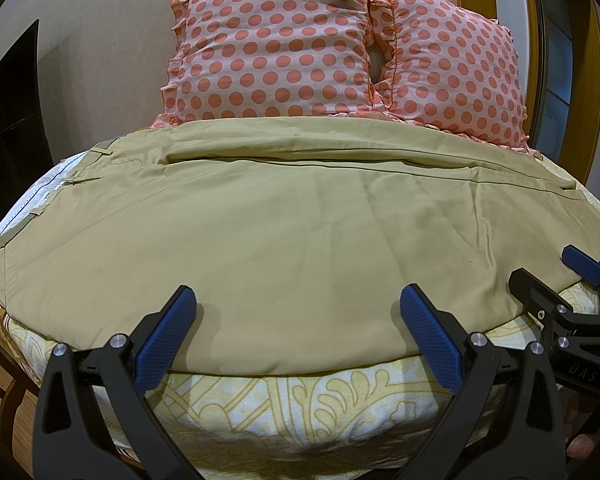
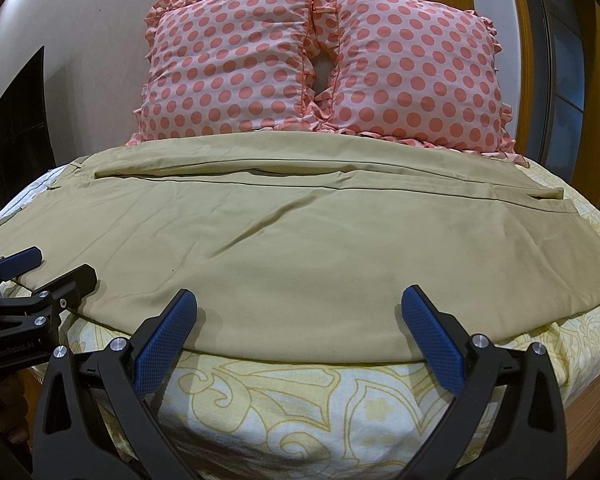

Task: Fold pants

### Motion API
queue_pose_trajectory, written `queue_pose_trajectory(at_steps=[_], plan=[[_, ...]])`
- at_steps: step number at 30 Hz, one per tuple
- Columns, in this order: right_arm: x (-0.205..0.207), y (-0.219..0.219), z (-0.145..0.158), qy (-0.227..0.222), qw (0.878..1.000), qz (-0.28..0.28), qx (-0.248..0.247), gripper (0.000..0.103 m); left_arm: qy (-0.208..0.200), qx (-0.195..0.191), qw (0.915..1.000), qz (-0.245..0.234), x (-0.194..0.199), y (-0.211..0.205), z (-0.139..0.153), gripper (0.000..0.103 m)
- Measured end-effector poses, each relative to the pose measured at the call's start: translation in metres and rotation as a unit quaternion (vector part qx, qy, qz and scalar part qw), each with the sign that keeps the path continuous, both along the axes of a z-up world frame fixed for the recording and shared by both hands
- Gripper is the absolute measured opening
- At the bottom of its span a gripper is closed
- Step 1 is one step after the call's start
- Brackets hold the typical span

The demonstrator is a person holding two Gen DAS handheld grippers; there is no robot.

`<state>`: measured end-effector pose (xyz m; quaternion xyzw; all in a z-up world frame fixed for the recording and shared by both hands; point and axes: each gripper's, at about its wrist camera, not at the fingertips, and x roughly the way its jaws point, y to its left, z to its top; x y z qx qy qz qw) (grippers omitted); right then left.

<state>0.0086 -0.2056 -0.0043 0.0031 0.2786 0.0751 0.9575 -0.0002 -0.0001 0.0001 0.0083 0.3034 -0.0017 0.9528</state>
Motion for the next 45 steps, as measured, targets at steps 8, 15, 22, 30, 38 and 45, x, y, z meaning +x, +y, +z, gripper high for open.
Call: queue_pose_trajectory(at_steps=[8, 15, 22, 30, 38, 45], plan=[[-0.003, -0.002, 0.006, -0.006, 1.0, 0.0, 0.0, 0.102, 0.001, 0.0, 1.0, -0.001, 0.0, 0.0, 0.0, 0.101], [0.0, -0.007, 0.003, 0.001, 1.0, 0.014, 0.002, 0.102, 0.009, -0.002, 0.9999, -0.009, 0.0, 0.001, 0.003, 0.101], [0.09, -0.097, 0.071, 0.028, 0.993, -0.06, 0.093, 0.102, -0.03, -0.008, 0.9995, 0.006, 0.02, 0.016, 0.042, 0.101], [0.299, -0.226, 0.058, 0.155, 0.934, -0.295, 0.126, 0.083, -0.043, -0.007, 0.999, 0.011, 0.062, 0.014, 0.065, 0.101], [0.39, -0.27, 0.01, 0.196, 0.882, -0.416, 0.106, 0.077, -0.021, -0.002, 0.9998, -0.001, 0.092, 0.011, 0.054, 0.101], [0.405, -0.289, -0.01, 0.174, 0.888, -0.422, 0.054, 0.034, -0.013, -0.013, 0.9998, -0.001, 0.096, 0.015, 0.05, 0.101]])
